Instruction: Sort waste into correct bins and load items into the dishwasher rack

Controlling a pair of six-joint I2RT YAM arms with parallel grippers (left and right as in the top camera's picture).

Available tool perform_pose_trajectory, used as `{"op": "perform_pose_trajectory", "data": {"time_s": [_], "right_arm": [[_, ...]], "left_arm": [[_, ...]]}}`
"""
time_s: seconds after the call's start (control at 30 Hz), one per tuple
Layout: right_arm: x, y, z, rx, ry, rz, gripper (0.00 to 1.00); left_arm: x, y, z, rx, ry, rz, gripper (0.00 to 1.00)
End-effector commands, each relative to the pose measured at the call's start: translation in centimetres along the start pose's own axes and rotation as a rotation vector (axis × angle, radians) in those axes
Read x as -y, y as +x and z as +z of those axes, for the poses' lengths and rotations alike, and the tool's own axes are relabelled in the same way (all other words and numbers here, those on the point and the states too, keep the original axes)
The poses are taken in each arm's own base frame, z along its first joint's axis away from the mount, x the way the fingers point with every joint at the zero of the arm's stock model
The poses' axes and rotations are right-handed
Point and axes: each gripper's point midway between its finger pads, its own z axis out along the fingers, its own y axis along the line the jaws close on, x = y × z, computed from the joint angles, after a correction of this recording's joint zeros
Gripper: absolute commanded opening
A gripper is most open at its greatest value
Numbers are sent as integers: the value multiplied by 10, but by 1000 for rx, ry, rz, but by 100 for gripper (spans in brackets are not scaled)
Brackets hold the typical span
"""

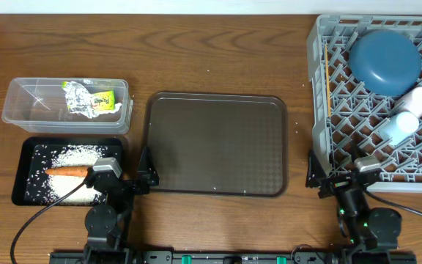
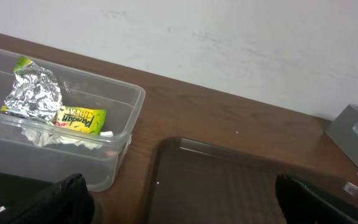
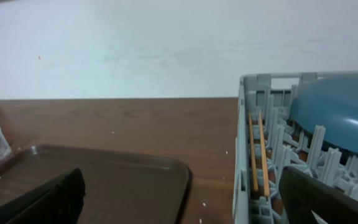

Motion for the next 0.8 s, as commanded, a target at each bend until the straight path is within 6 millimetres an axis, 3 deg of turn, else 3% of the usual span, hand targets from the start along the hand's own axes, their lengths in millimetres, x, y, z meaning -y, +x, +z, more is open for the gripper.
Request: {"op": "perform_pose_trajectory", "data": {"time_s": [0.0,0.2,0.33,0.47,0.63,0.77], "right_arm": [[6,10,0,2,21,-12,99],[24,5,-2,27,131,-11,99],[33,21,-5,-38,180,-48,99],[33,20,-5,-37,178,-81,99],[34,20,-5,-52,181,-243,99],[35,20,-6,-52,188,-244,99]], "left_arm": [[-8,15,1,-42,-33,19,99],[-8,15,1,-42,-33,19,99],[-8,15,1,-42,-33,19,99],[-8,15,1,-42,-32,19,99],[-8,15,1,-42,-33,19,99],[-8,15,1,-42,-32,19,99]]}}
